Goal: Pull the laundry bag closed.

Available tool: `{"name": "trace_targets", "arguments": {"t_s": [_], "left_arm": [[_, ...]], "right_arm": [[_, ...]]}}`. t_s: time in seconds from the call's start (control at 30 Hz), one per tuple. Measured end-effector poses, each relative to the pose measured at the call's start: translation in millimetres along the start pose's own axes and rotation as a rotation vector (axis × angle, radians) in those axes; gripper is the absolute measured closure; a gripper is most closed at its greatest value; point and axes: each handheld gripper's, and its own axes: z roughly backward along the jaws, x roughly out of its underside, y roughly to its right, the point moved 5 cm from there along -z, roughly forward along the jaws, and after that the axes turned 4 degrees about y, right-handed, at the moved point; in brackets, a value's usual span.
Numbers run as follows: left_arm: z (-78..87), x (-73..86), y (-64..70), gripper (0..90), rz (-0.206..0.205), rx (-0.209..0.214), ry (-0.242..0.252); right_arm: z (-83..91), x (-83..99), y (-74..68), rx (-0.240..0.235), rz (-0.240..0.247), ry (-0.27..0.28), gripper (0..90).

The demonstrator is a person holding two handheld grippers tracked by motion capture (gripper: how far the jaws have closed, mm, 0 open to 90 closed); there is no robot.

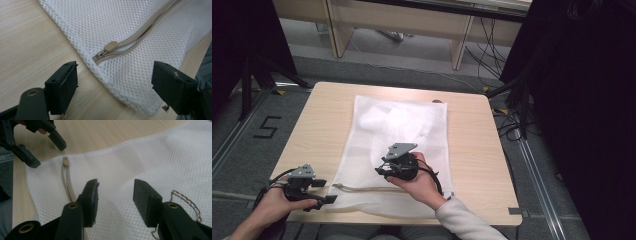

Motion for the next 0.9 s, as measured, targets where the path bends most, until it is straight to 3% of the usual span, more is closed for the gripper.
{"name": "trace_targets", "arguments": {"t_s": [0.13,0.4,0.53,0.7,0.9], "left_arm": [[2.1,0.3,-1.7,20.6,-0.01,-0.007,-0.027],[1.5,0.2,0.2,20.4,0.003,0.012,-0.017],[1.5,0.2,0.1,20.4,0.003,0.012,-0.016],[1.3,0.9,0.6,20.4,0.013,0.009,-0.021],[1.3,0.7,0.0,20.4,0.0,0.006,-0.024]], "right_arm": [[-9.7,-8.5,-4.9,-0.031,0.014,-0.006,59.2],[-36.8,-21.5,-21.5,-0.111,0.008,-0.028,61.9],[-52.8,-27.1,-30.9,-0.145,0.04,-0.038,62.4],[-67.6,-29.8,-41.2,-0.179,0.058,-0.06,63.0],[-79.9,-26.5,-46.5,-0.204,0.042,-0.087,62.9]]}}
